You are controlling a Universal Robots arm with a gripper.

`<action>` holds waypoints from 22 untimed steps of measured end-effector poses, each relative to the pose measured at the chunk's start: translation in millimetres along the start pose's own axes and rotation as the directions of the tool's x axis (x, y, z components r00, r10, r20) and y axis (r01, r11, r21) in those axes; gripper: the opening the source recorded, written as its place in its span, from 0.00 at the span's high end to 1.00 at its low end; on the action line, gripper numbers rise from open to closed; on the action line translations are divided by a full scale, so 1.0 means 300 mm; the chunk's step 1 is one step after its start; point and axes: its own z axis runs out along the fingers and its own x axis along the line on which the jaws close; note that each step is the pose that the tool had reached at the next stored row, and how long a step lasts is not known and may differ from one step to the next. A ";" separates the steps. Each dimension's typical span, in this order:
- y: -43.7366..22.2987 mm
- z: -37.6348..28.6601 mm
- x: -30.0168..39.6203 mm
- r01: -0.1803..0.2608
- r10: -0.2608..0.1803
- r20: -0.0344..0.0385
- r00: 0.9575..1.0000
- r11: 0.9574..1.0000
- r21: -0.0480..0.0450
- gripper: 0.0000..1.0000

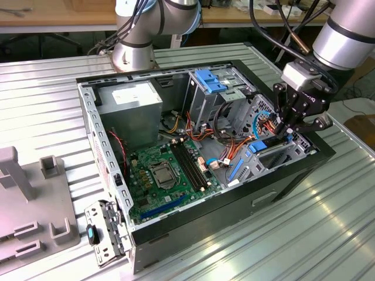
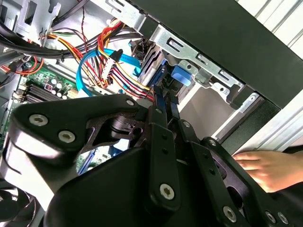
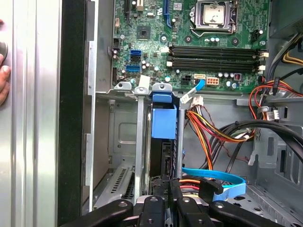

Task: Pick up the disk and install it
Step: 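Insert the first disk wire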

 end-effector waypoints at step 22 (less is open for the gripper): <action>-0.007 -0.003 -0.018 -0.089 0.089 -0.008 0.996 0.996 0.006 0.83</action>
